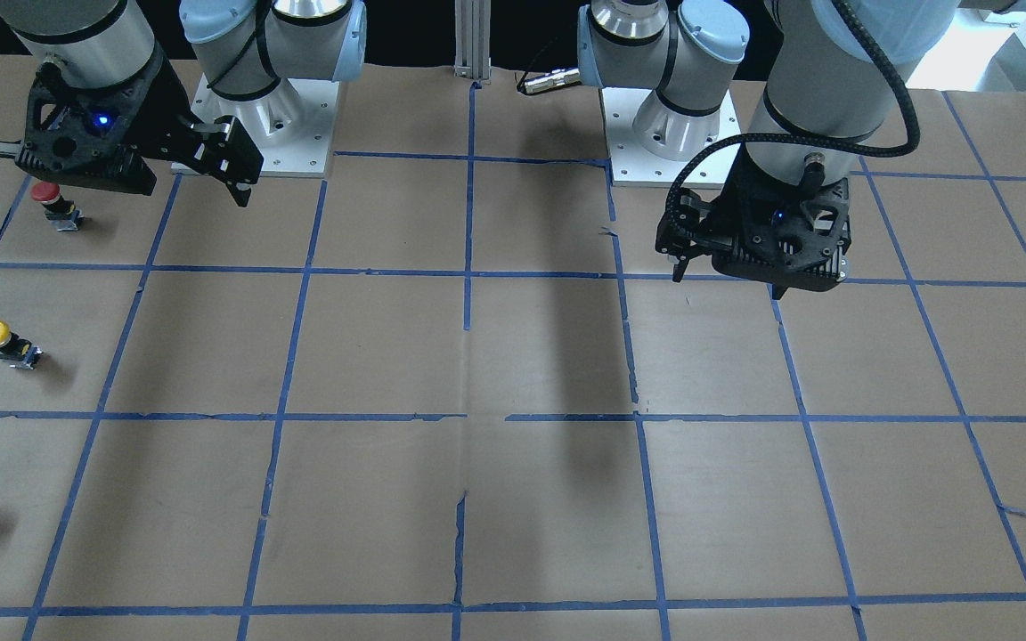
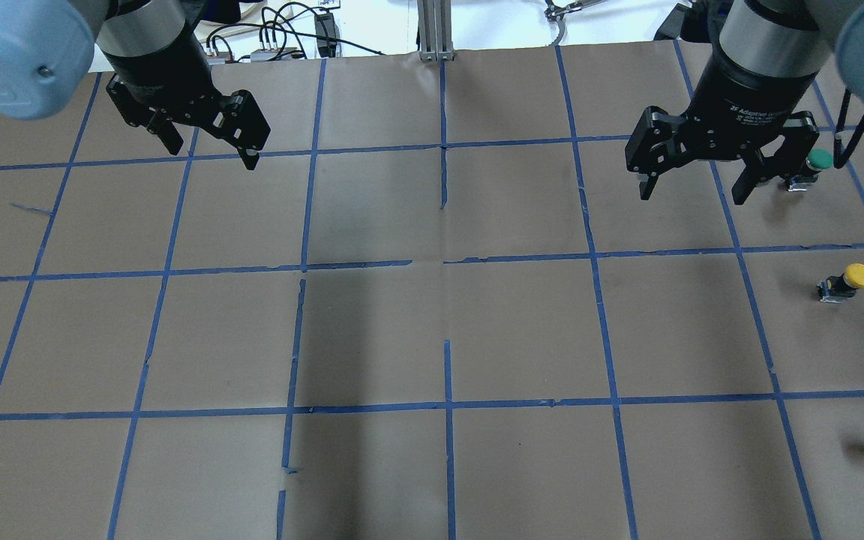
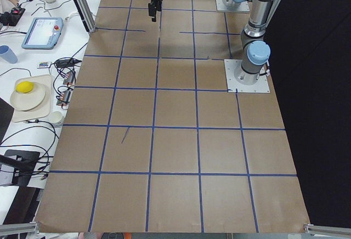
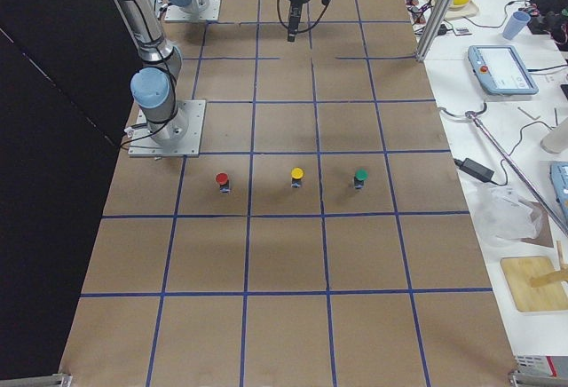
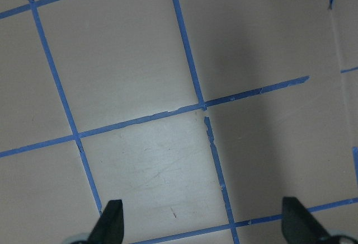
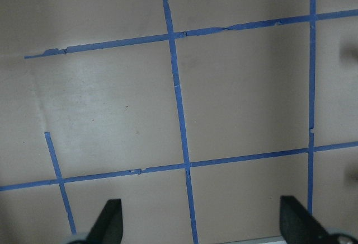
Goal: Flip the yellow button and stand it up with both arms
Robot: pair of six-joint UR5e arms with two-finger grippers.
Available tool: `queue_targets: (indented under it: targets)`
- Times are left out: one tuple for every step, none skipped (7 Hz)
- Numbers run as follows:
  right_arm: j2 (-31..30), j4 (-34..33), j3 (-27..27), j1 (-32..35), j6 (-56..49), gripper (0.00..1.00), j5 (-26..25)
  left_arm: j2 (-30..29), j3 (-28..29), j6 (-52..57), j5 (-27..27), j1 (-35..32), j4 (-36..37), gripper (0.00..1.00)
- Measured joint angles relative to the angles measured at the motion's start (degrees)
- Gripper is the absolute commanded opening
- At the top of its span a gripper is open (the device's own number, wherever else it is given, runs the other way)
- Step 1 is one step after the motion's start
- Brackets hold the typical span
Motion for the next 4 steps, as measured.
queue_targets:
  targets:
    - [0.0,0.0,0.0,0.0,-1.7,1.0,0.7,0.0,0.0,0.0,0.0,0.0,0.0,1.0]
    - [-0.1,-0.1,-0.1,0.1,-2.5,1.0,1.3,0.1,0.0,0.0,0.0,0.0,0.0,1.0]
    - [-0.1,-0.1,-0.1,0.1,-2.8,1.0,1.7,0.1,0.1,0.0,0.0,0.0,0.0,1.0]
    - [-0.1,-0.1,0.0,0.0,-2.9,1.0,1.8,0.1,0.1,0.1,0.0,0.1,0.0,1.0]
